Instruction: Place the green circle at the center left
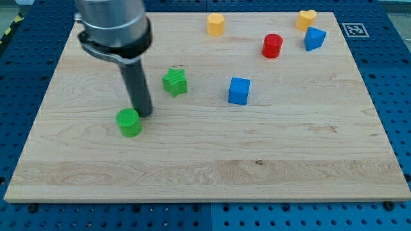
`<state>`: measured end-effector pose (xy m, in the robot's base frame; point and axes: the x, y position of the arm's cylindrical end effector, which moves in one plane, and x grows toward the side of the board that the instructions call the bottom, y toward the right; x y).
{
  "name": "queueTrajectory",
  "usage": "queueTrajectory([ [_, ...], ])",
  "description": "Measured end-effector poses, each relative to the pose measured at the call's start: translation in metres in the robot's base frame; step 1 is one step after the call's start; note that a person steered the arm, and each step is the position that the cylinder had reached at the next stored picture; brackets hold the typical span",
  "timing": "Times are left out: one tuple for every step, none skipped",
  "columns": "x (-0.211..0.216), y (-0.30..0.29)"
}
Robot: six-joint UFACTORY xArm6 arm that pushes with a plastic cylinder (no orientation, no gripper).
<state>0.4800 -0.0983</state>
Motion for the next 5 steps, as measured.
queueTrajectory([
  [0.014, 0.031],
  [0.055, 0.03],
  [0.07, -0.012],
  [0.054, -0.065],
  [-0.002, -0.093],
])
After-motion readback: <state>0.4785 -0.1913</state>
